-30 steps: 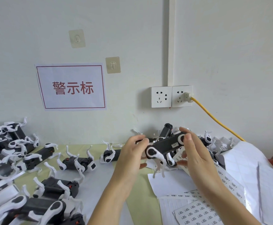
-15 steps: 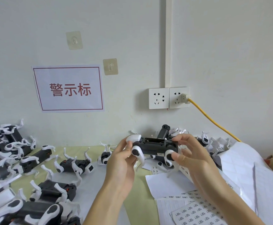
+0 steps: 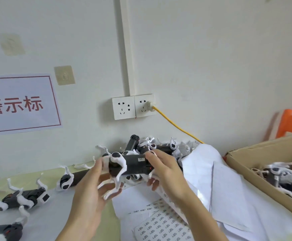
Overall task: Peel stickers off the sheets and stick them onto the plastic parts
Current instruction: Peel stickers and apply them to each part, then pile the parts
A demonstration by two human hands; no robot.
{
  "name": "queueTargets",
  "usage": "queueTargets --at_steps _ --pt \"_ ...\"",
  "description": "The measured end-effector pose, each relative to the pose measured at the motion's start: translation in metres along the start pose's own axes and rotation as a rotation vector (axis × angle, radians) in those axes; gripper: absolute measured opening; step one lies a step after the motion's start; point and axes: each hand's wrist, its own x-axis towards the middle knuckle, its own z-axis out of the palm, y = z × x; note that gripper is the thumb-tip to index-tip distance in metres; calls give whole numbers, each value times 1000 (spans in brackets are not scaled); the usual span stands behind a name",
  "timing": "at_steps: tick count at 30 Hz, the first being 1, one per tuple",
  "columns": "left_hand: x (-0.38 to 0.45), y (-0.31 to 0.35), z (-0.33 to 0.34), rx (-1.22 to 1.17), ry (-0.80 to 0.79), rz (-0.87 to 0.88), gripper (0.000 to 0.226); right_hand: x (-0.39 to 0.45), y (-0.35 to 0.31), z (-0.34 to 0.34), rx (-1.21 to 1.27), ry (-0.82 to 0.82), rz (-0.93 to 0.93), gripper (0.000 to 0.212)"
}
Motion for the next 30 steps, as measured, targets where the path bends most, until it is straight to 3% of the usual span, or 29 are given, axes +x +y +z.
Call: queueTargets --at_steps 3,8,10,12,14,18,22,24,30 --pt "0 -9 3 109 -84 -9 42 5 3 -33 156 165 123 43" --pt "5 -26 11 343 -118 -8 35 6 5 -98 755 874 156 23" --pt "6 -29 12 392 -134 -9 34 4 9 -115 909 1004 92 21" --pt "8 -31 13 439 -146 -16 31 6 12 -119 875 954 139 19" --pt "11 -29 14 551 -143 23 25 9 12 -108 706 785 210 17" --pt "30 -10 15 980 -202 198 21 10 6 -65 293 398 254 28" --pt "74 23 -9 1314 -159 274 16 7 4 -22 -55 135 192 30" --pt "101 41 -37 1503 -102 217 14 6 4 -3 -160 45 167 30" --pt "155 82 -147 1981 85 -191 51 4 6 27 -356 -43 109 30"
